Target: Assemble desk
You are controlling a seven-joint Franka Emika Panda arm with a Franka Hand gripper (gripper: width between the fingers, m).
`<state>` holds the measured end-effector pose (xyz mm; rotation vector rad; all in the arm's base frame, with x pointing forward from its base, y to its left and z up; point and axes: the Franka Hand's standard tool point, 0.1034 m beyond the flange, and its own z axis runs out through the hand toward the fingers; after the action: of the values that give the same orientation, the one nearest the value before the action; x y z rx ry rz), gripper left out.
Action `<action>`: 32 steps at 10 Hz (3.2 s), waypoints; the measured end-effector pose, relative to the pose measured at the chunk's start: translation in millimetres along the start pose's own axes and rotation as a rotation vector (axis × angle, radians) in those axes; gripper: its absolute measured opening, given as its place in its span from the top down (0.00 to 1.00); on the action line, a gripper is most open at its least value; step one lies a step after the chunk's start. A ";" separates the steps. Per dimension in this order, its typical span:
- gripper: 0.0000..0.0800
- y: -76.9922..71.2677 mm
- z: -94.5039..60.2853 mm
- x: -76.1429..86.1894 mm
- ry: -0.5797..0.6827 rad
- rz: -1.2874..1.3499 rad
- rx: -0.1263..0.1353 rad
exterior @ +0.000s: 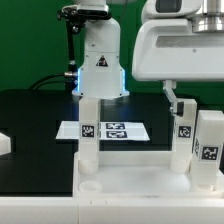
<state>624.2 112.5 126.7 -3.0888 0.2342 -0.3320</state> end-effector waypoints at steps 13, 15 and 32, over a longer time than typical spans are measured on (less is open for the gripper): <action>0.33 5.5 12.9 19.6 -0.167 0.113 0.007; 0.56 5.2 13.1 19.3 -0.168 0.252 -0.004; 0.20 3.0 9.8 6.6 -0.119 0.816 -0.016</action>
Offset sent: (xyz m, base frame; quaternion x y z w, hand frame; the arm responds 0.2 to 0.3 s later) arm 0.0352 0.0295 0.0062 0.2080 -0.0319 0.0563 0.9760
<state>632.2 108.7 118.5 -2.6928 1.4055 -0.1050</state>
